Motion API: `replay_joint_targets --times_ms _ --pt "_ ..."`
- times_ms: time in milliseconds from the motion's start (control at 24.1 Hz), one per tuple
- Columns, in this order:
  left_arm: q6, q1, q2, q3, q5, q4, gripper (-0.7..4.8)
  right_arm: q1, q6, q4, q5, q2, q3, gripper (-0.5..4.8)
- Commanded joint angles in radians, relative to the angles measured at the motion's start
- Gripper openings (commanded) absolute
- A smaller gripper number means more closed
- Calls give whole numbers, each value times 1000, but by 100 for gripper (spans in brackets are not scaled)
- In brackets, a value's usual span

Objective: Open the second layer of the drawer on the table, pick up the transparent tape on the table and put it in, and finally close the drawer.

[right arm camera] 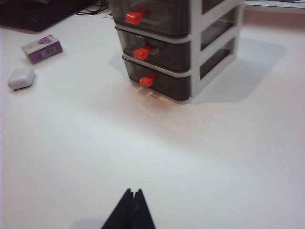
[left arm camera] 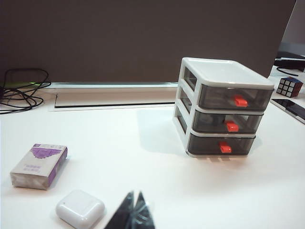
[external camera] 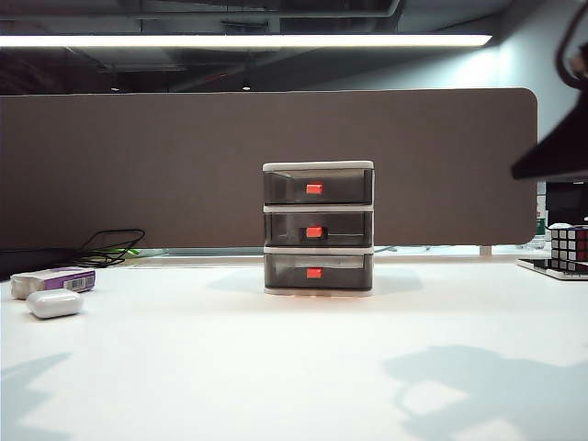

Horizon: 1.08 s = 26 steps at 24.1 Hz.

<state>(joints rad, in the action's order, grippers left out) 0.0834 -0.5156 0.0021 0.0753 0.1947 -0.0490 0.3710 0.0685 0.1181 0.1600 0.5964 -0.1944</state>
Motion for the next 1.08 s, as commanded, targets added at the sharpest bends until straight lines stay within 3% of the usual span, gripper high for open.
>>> replay_joint_targets --times_ms 42,249,665,873,1081 --pt "3 1 0 2 0 -2 -6 1 58 20 -10 -69 45 -5" --pt "5 1 0 -6 -1 -39 -6 -1 63 -21 -14 -225 126 -5" --pt "29 2 0 -69 4 32 -6 -2 80 -107 -99 -422 193 -5" --pt "-35 4 0 -69 44 44 -6 -16 31 -162 -141 -474 193 -5" --pt "-36 102 0 -69 -1 63 -6 -105 5 -175 -113 -499 193 -5"
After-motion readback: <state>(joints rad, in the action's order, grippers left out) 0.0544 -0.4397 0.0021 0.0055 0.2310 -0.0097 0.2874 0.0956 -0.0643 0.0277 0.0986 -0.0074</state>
